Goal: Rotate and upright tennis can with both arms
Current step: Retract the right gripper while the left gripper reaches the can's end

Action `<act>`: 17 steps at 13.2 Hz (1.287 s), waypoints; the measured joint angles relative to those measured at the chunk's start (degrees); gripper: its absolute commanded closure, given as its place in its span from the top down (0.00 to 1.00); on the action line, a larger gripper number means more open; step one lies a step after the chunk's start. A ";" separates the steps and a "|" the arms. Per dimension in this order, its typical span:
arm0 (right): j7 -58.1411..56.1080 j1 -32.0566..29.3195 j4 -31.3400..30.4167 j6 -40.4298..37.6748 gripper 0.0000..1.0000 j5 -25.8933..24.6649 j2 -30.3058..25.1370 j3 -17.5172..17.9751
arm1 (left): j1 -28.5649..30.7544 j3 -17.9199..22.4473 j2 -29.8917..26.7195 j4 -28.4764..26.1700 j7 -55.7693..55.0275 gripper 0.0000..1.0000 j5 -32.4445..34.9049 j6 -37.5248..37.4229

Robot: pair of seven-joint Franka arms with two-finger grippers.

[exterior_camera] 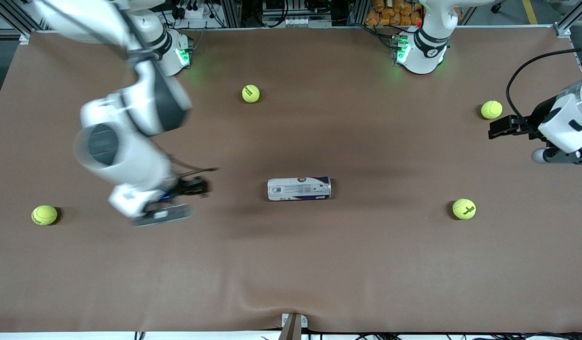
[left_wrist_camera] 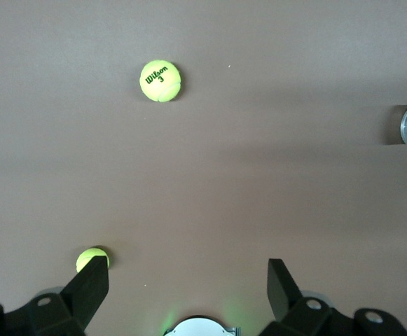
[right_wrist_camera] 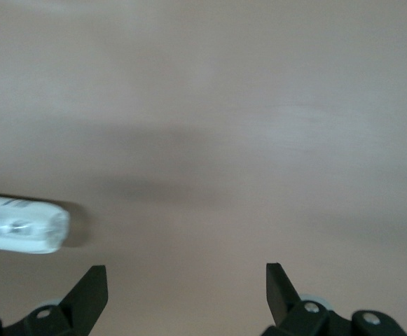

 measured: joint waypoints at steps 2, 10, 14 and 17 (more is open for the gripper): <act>-7.50 -6.41 0.01 -3.85 1.00 0.95 -2.49 -0.23 | 0.20 0.11 1.04 0.01 0.00 1.00 0.00 0.04; -16.74 -7.88 -5.53 -15.50 1.00 7.94 -15.58 -19.11 | 0.63 0.38 5.68 -0.09 -0.45 1.00 -15.56 0.22; -15.44 -10.45 -8.40 -19.64 1.00 8.08 -22.87 -18.26 | 0.51 0.29 8.49 -0.47 -0.45 1.00 -24.95 4.80; -12.59 -10.44 -8.41 -21.45 1.00 6.22 -24.31 -15.59 | -0.12 -0.72 11.64 -1.00 -0.26 1.00 -29.28 9.08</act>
